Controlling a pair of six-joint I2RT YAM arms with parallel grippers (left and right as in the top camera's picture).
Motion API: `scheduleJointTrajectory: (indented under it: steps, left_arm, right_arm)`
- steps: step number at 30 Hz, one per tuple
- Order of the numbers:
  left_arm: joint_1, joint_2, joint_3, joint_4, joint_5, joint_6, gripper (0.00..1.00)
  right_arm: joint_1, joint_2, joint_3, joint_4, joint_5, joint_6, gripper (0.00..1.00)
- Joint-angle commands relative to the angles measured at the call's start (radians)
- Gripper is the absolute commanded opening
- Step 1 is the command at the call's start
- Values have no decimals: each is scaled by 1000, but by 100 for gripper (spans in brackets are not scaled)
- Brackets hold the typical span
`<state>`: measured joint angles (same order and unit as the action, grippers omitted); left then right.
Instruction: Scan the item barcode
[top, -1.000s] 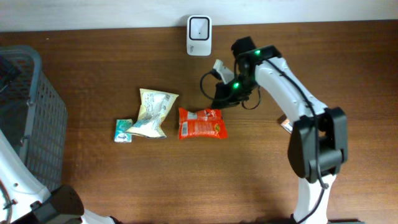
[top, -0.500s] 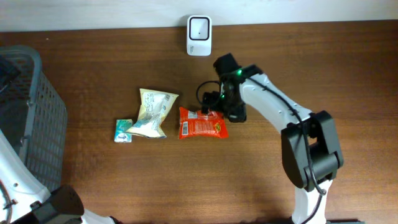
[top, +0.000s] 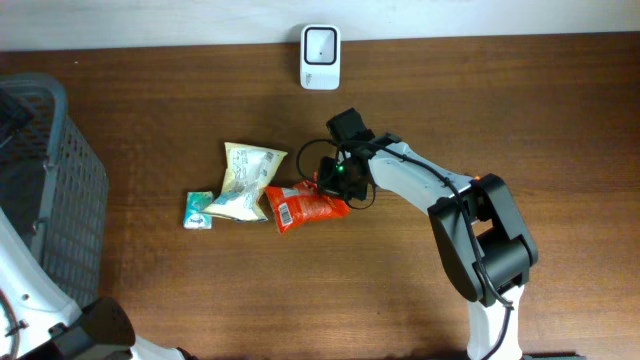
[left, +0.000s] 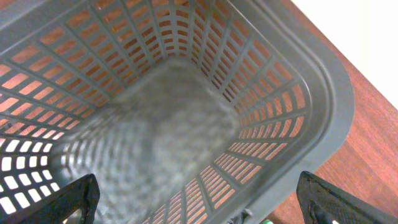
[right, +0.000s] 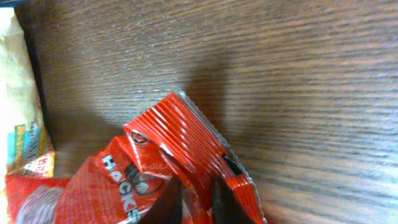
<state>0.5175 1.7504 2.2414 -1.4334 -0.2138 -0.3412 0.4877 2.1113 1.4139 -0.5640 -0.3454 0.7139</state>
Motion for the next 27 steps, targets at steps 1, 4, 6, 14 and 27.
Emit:
scheduleJointTrajectory:
  steps: [1, 4, 6, 14, 27]
  left_arm:
    - [3, -2, 11, -1, 0, -10, 99]
    - [2, -2, 11, -2, 0, -10, 99]
    - [2, -2, 11, -1, 0, -10, 99]
    - [2, -2, 11, -1, 0, -10, 99]
    - [3, -2, 11, -1, 0, -10, 99]
  right_arm:
    - [9, 61, -33, 1, -53, -60, 4]
    - [-19, 0, 10, -37, -60, -208, 4]
    - [-34, -76, 61, -129, 109, -293, 4]
    - [-202, -140, 143, -148, 195, -344, 18]
    - [-150, -94, 144, -57, 235, -277, 61]
